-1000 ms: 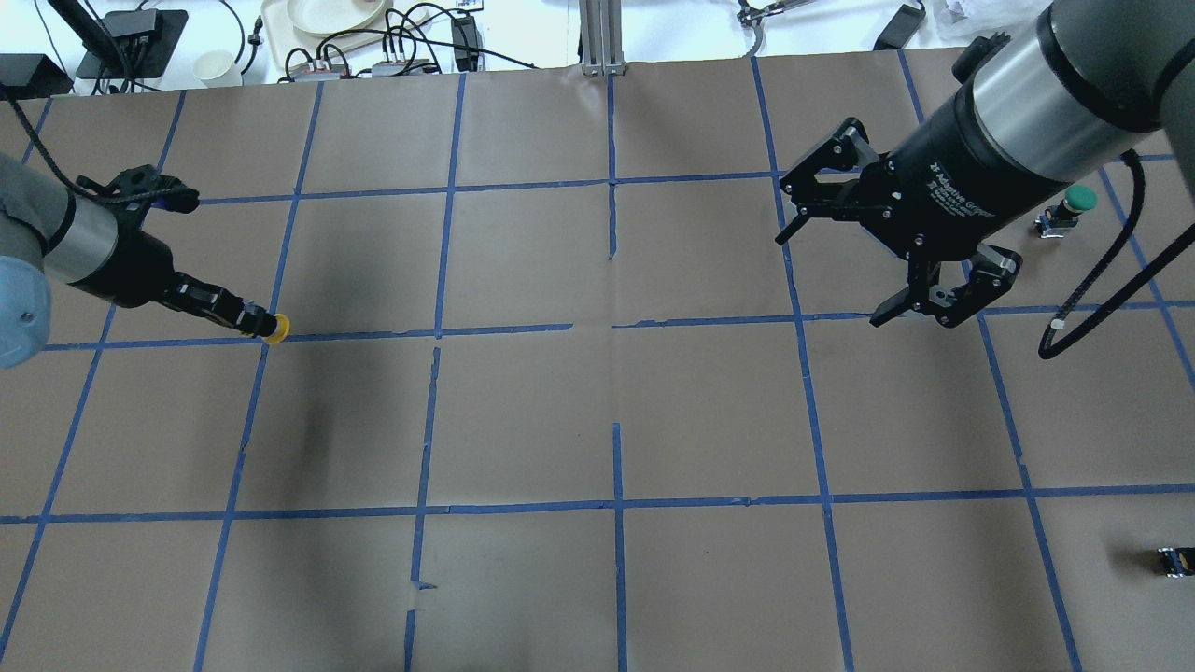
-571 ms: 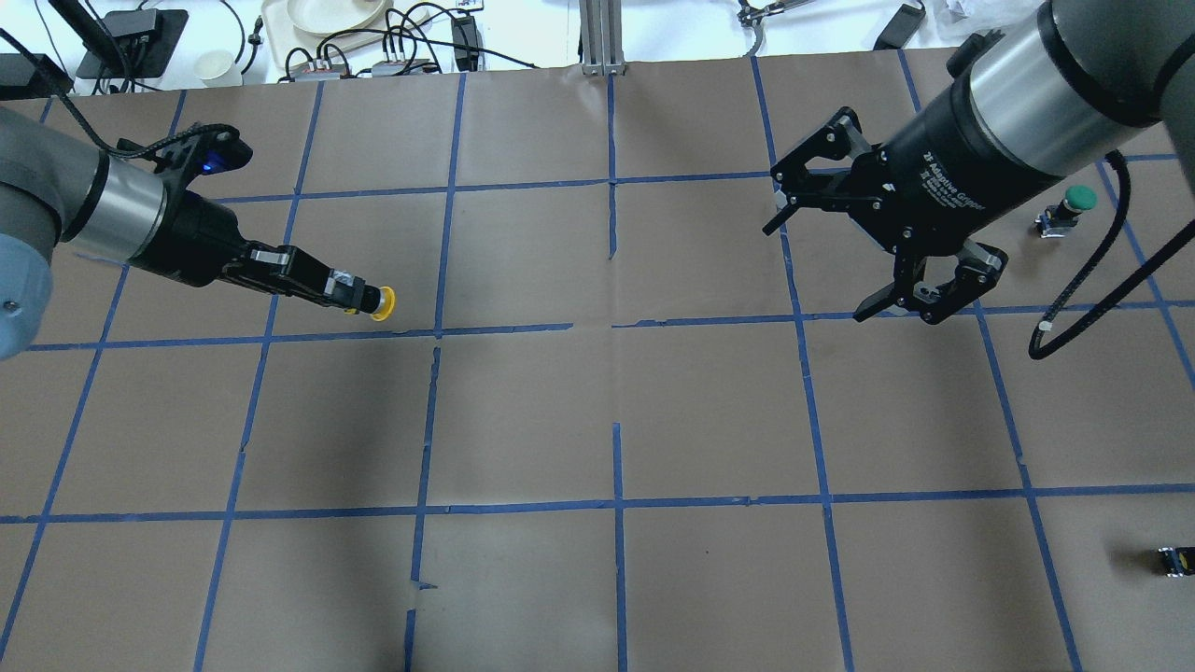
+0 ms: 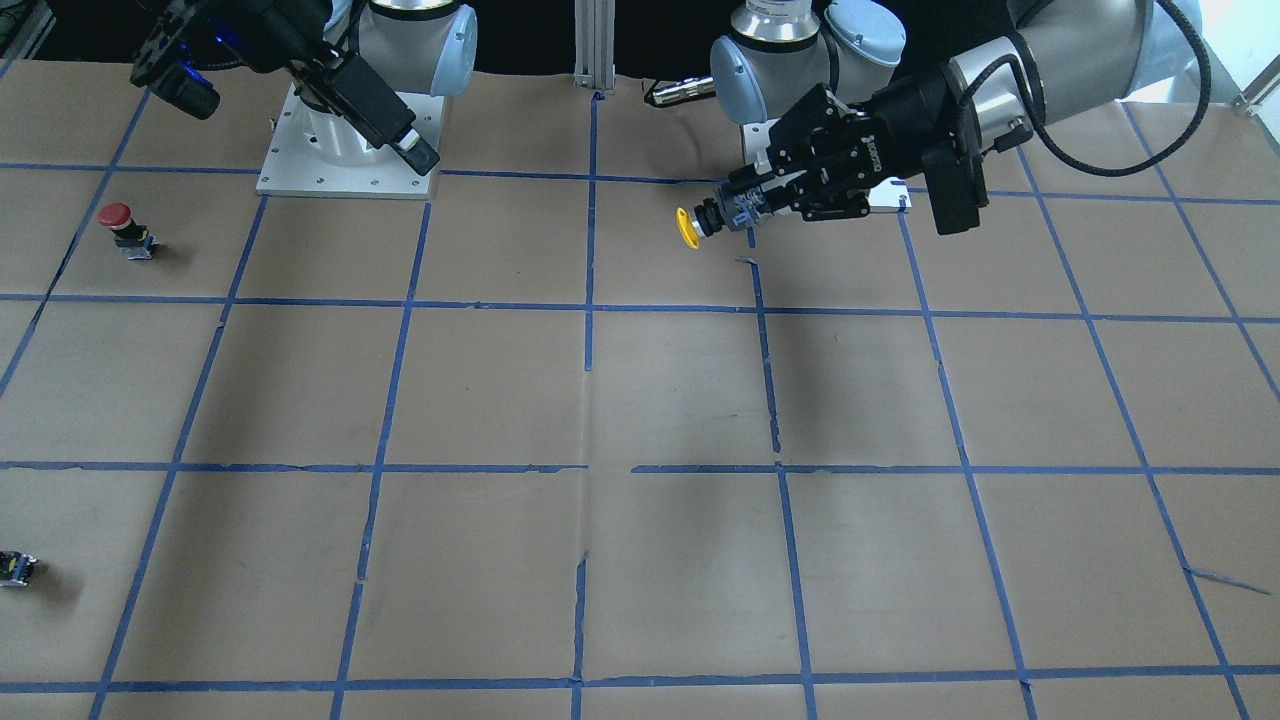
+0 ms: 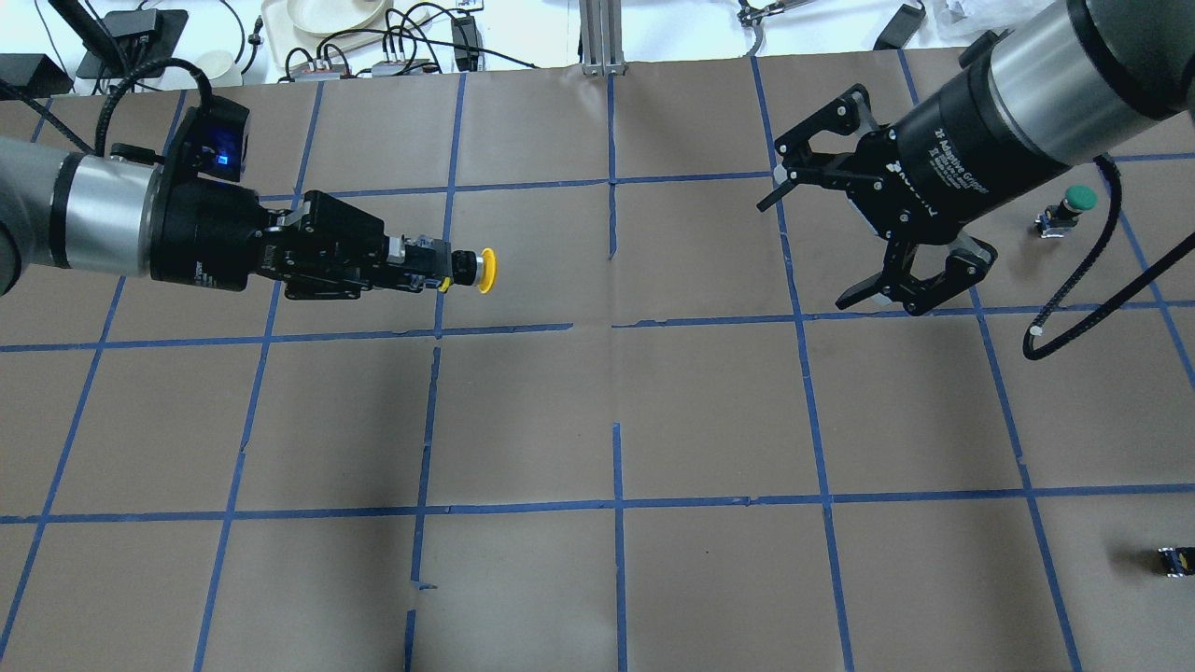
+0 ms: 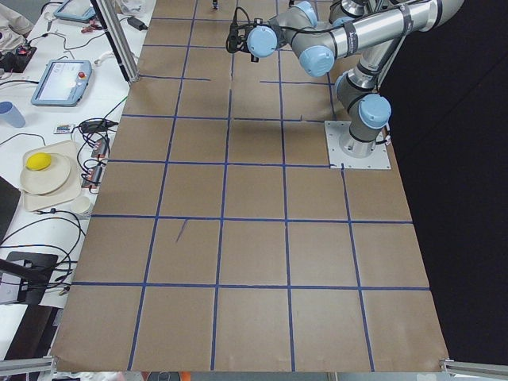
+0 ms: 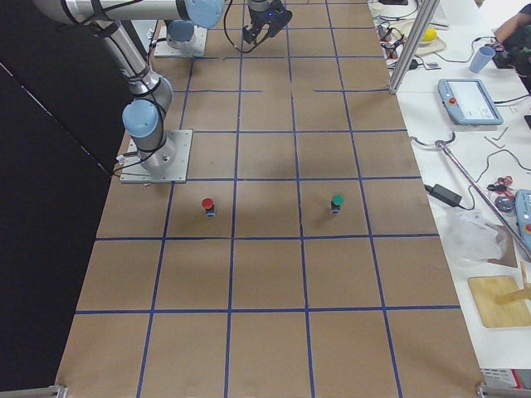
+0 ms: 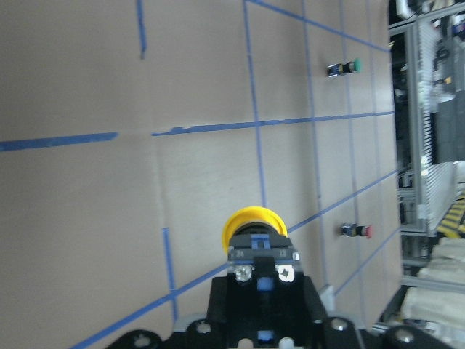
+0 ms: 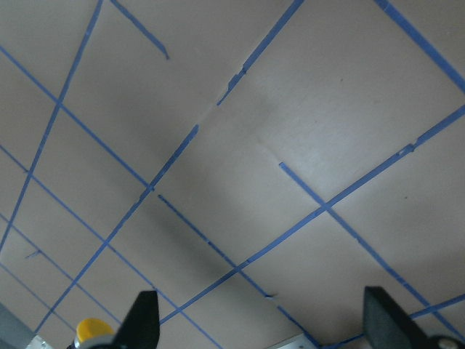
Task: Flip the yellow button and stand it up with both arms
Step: 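Carry the yellow button up toward the right gripper while it approaches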
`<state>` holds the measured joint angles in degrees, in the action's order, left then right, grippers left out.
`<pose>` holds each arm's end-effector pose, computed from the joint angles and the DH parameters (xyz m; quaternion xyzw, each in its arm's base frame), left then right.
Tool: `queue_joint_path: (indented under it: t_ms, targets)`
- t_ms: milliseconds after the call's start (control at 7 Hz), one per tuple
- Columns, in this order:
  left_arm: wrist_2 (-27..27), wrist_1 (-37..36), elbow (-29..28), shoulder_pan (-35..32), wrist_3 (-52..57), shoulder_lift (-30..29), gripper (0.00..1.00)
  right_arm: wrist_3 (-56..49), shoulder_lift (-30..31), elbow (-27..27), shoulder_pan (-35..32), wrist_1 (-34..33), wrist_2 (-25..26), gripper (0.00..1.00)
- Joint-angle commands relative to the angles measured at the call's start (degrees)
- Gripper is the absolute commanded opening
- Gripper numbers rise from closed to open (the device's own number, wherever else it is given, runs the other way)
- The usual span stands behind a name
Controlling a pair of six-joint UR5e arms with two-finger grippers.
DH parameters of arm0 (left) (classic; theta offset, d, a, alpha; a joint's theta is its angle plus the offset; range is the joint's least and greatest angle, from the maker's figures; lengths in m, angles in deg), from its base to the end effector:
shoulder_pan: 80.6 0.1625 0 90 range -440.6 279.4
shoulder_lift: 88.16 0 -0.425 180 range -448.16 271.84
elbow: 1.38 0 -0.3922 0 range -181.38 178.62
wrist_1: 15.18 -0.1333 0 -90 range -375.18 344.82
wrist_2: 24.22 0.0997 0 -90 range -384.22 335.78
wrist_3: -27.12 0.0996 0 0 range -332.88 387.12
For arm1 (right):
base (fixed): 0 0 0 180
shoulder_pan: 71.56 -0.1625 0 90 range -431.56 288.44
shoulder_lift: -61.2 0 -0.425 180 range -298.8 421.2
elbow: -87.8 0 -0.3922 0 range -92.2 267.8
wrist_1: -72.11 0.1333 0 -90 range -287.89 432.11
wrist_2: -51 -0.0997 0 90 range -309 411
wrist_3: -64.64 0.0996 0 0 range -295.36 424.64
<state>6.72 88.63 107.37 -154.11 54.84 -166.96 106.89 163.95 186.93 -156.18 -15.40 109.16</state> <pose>-0.1017 -0.4269 0.4439 0.0072 -0.8599 0.0329 0.5094 0.1476 -0.4146 0.5192 0.3858 0.8808 0.0777 0.2632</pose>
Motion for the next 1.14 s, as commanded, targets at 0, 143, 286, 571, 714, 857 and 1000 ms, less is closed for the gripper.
queue_joint_path:
  t_ms: [0, 143, 286, 571, 714, 857, 1000]
  targets:
    - [-6.3, -0.6, -4.6, -6.4, -11.1, 0.4, 0.01, 7.6, -0.5, 0.0, 0.1, -0.2, -12.8, 1.0]
    - [-7.8, -0.8, -5.6, -8.1, -12.7, 0.6, 0.01, 8.5, -0.5, -0.1, 0.1, -1.9, -14.5, 1.0]
    - [-11.6, -1.5, -5.7, -8.3, -12.8, 0.4, 0.01, 8.8, -0.6, 0.0, 0.1, -3.0, -16.2, 1.0]
    - [-13.7, -5.0, -5.2, -9.2, -15.8, 0.2, 0.01, 13.7, -0.6, 0.3, -0.2, -2.9, -22.7, 1.0]
    - [-14.5, -6.2, -5.1, -9.3, -16.0, 0.3, 0.01, 17.0, -0.8, 0.2, -0.2, -3.2, -26.6, 1.0]
    - [-16.9, -7.3, -4.8, -9.3, -16.0, 0.2, 0.01, 17.9, -1.0, 0.2, -0.2, -3.6, -29.7, 0.99]
    - [-17.0, -9.3, -4.6, -9.3, -16.7, 0.2, 0.01, 17.9, -1.3, 0.4, -0.2, -3.5, -30.6, 0.99]
